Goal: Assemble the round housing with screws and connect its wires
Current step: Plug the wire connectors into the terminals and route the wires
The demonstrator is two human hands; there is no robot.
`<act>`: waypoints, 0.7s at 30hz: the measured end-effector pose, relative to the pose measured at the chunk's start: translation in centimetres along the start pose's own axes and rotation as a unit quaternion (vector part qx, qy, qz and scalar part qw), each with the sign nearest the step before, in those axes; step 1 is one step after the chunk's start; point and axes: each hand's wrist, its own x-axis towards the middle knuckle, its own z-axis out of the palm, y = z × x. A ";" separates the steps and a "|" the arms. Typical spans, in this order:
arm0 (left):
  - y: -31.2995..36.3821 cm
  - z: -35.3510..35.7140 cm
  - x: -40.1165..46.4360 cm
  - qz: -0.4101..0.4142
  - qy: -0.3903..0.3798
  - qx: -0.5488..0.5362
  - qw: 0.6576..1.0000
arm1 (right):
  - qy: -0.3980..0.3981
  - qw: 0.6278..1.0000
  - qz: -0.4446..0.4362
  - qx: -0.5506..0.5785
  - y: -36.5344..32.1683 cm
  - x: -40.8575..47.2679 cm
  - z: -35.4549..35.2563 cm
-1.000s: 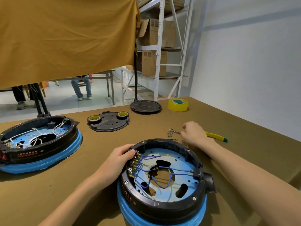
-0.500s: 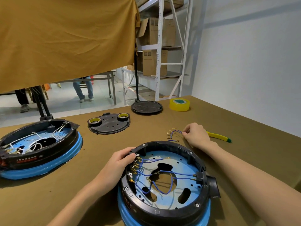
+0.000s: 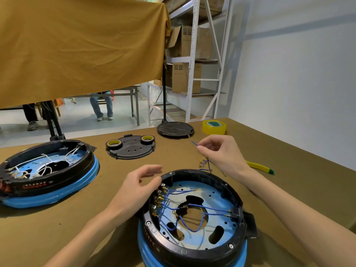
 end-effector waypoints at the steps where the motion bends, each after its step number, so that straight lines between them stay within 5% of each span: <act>1: 0.7 -0.2 0.0 0.024 0.041 -0.009 0.999 | -0.020 0.999 -0.023 0.010 -1.3 -0.3 0.4; 4: 2.9 -0.9 -0.4 0.069 0.098 -0.104 0.987 | -0.074 0.993 -0.088 0.010 -4.4 -1.6 1.6; 9: 5.0 -1.6 -1.1 0.098 0.081 -0.163 0.978 | -0.107 0.987 -0.119 0.006 -6.3 -3.4 2.5; 21: 6.2 -1.5 -1.8 0.135 0.046 -0.010 0.990 | -0.171 0.984 -0.040 0.029 -8.0 -5.3 2.3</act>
